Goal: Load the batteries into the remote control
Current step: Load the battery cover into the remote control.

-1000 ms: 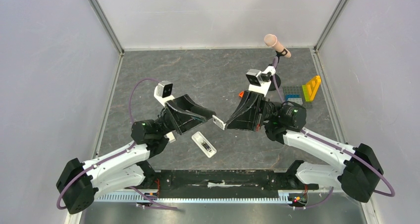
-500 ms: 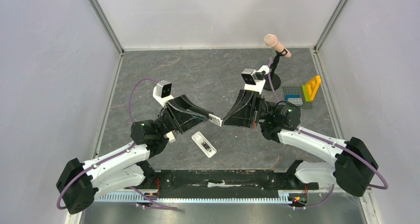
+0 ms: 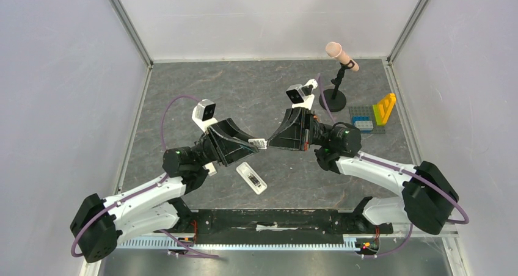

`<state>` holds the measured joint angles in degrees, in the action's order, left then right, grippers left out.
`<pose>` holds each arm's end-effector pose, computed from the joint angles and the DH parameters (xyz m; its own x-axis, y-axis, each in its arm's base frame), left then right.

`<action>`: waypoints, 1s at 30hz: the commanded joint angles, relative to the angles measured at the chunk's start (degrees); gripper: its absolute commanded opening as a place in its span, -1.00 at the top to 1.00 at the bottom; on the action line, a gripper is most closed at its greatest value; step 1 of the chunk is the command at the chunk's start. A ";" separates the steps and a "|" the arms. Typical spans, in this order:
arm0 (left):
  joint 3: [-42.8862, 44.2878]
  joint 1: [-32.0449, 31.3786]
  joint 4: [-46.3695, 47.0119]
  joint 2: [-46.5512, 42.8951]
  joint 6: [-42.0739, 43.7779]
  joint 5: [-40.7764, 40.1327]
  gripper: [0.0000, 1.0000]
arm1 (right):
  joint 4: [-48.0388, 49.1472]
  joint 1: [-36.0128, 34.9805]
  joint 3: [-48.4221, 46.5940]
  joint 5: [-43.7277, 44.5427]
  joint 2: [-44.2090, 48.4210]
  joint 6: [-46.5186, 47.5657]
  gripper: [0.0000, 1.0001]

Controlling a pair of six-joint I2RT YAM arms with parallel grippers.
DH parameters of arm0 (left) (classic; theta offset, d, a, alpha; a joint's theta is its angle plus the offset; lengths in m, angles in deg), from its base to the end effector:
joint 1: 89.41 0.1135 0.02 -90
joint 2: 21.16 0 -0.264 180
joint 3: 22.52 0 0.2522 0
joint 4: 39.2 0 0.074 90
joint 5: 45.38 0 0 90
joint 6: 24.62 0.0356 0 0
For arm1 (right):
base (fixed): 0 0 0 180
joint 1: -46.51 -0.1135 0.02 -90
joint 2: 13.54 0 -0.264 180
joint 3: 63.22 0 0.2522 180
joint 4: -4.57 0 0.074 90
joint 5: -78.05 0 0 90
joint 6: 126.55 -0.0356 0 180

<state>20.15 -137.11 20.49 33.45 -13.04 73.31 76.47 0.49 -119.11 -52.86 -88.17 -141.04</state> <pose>0.1116 -0.1480 0.3544 -0.7484 -0.4544 -0.4831 0.6619 -0.4658 -0.5873 0.1564 0.1956 0.3678 -0.9296 0.0904 -0.3574 -0.3338 -0.6182 0.7116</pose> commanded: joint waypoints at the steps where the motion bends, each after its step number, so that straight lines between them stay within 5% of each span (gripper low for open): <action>1: 1.34 -0.20 3.39 -0.45 -2.43 1.93 0.21 | 16.51 0.06 -0.51 1.53 0.23 -2.32 1.00; 13: -0.54 -0.20 3.44 -1.18 -1.67 -0.41 0.43 | 15.58 0.05 1.06 1.27 2.65 -1.58 1.00; 16: -0.61 -0.20 3.20 -1.22 -1.48 -0.72 0.96 | 13.69 0.06 1.51 0.75 3.59 -0.65 1.00; 19: -0.65 -0.20 1.98 -1.75 -0.66 -1.10 0.96 | 9.34 0.05 2.79 -0.14 5.68 2.33 0.92; 25: -0.02 -0.18 -13.40 -6.88 5.24 -1.91 0.96 | -13.02 0.05 5.39 -0.52 14.26 16.94 0.22; 30: 0.68 -0.20 -27.59 -11.45 8.53 -2.48 0.96 | -43.64 0.01 0.72 1.29 21.36 35.47 0.00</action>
<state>19.69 -137.37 4.93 24.58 -9.93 71.69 57.72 0.56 -113.93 -52.59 -70.73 -122.97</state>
